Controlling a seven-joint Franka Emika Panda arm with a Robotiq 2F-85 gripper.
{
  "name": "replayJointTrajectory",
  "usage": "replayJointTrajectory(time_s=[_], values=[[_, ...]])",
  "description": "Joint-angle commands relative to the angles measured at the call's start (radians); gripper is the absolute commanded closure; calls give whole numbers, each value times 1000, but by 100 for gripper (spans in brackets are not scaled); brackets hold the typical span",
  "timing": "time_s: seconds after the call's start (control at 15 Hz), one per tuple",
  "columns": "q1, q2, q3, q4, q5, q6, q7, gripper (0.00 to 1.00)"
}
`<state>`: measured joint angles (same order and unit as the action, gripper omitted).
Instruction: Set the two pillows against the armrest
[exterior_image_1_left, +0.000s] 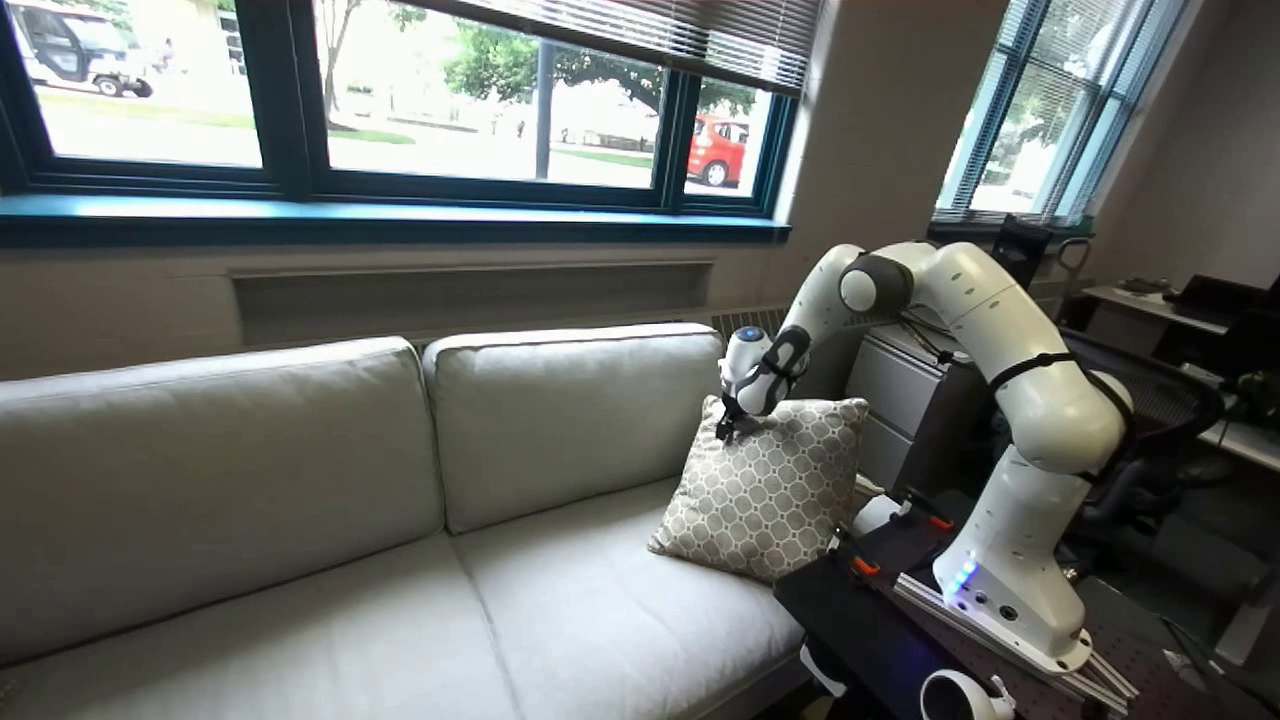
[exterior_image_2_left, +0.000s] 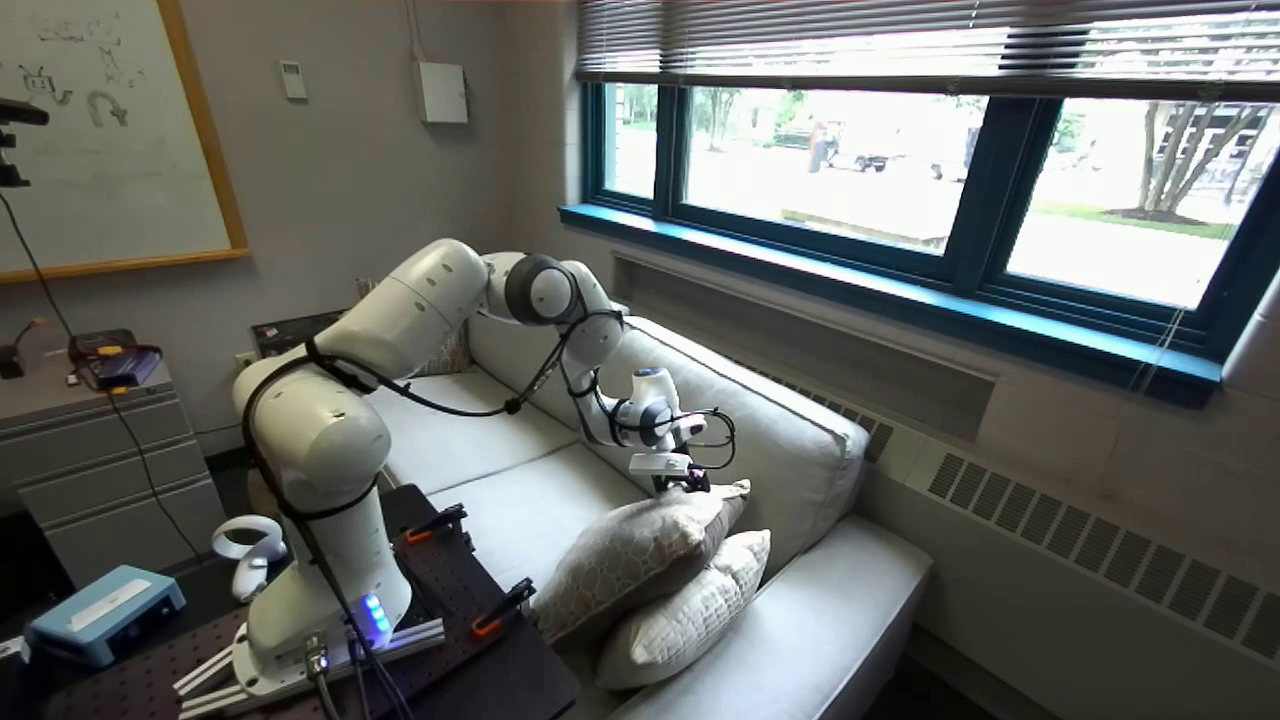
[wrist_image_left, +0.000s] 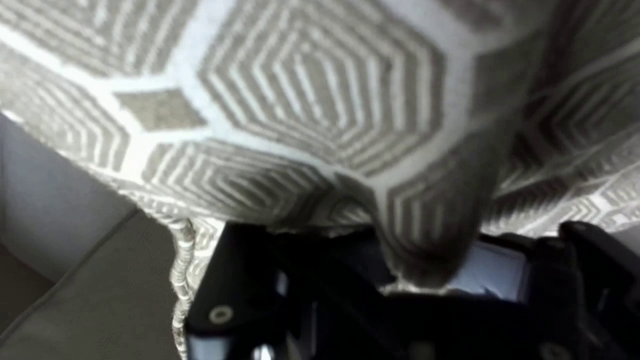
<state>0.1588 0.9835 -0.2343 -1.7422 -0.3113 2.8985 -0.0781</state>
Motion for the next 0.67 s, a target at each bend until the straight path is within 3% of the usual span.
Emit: replayJointTrajectory(time_s=[0.0,0.2,0.6], values=[[52,-27,-50,-34,42,8,137,96],[40,-30,-44,-42,112,38,228,98],[28,-74,-31,-105,219,157,257,98]])
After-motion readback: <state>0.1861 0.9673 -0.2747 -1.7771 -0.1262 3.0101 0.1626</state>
